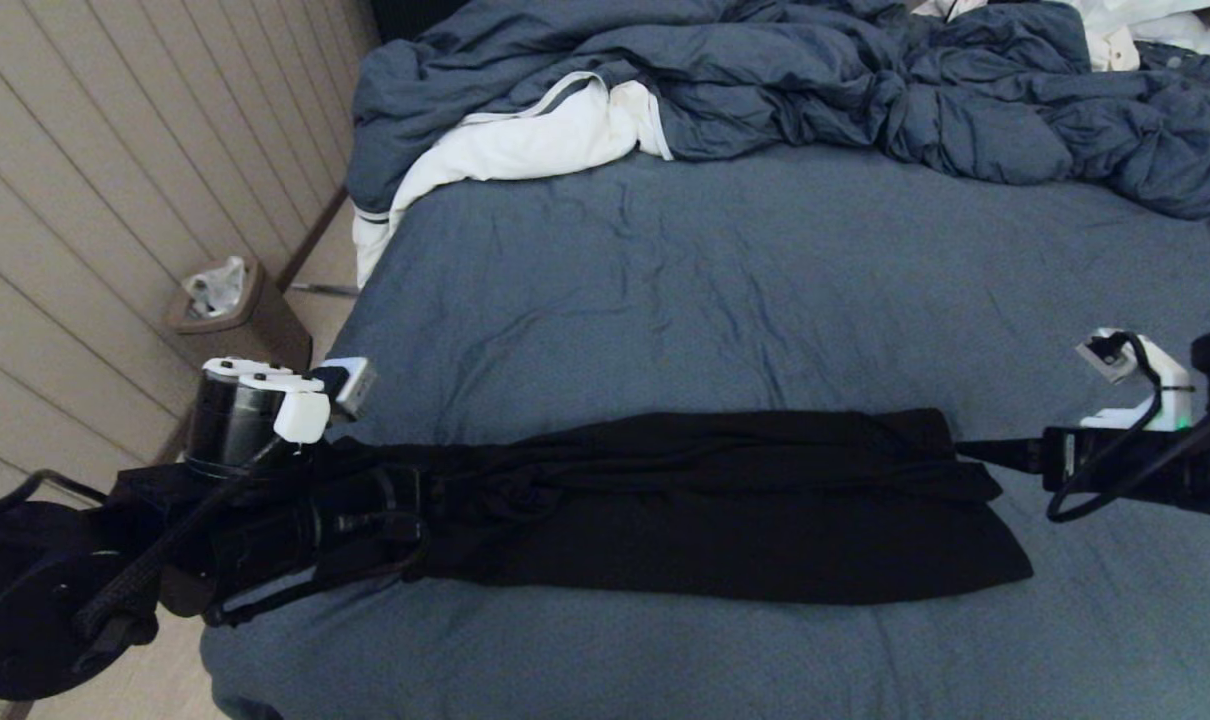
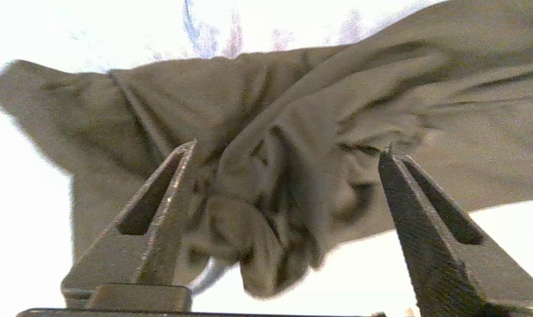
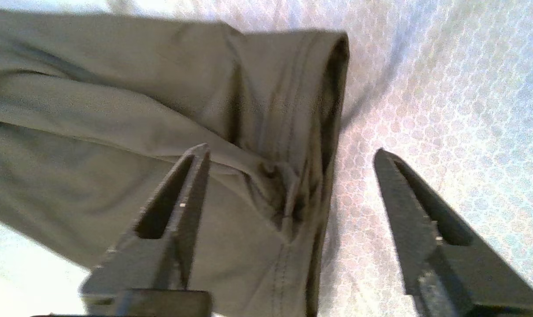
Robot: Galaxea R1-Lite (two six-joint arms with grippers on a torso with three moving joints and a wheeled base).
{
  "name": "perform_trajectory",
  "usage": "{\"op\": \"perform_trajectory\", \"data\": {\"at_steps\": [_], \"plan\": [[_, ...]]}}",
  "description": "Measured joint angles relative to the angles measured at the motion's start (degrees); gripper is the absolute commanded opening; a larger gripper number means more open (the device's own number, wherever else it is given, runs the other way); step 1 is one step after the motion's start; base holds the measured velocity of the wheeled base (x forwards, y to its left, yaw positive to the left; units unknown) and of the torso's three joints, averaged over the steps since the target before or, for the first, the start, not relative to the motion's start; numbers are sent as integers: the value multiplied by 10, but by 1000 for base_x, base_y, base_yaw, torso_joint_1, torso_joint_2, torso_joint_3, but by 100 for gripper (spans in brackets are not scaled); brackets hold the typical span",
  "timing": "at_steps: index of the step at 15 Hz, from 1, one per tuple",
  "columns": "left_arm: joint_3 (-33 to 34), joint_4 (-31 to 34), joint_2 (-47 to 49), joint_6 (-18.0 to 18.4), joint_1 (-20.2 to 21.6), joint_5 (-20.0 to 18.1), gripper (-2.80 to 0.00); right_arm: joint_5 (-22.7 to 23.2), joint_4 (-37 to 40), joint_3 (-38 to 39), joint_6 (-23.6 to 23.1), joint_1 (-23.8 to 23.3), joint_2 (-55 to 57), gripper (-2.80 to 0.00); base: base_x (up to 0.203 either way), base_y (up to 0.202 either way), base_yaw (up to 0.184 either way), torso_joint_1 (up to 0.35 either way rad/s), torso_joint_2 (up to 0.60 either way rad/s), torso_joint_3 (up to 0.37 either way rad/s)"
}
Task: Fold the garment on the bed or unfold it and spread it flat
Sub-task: Fold the black T-shirt
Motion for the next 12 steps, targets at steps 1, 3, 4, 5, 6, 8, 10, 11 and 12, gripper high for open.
{"op": "perform_trajectory", "data": {"at_steps": [1,3,4,5,6,8,10,11,12], "plan": [[-1,14,-17,0,4,1,0,7,0,-3,9,-5,-6,0,0,0,0,0,0,0],[-23,46,-42,0,22,1,0,10,0,-18,43,-8,-18,0,0,0,0,0,0,0],[-39,61,-48,0,31,1,-280,10,2,-30,62,-8,-23,-280,0,0,0,0,0,0],[-59,74,-51,-1,39,1,-280,8,4,-44,79,-7,-26,-280,0,0,0,0,0,0],[-82,94,-50,-2,43,1,-280,6,7,-57,91,-4,-27,-280,0,0,0,0,0,0],[-142,151,-37,-7,47,0,-280,4,38,-92,107,22,-25,0,0,0,0,0,0,0],[-202,209,-10,-11,40,0,-280,3,92,-139,113,55,-16,0,0,0,0,0,0,0],[-229,228,11,-12,32,2,-280,1,116,-162,115,70,-7,0,0,0,0,0,0,0],[-252,240,34,-13,23,8,-280,-5,137,-184,115,85,4,0,0,0,0,0,0,0]]}}
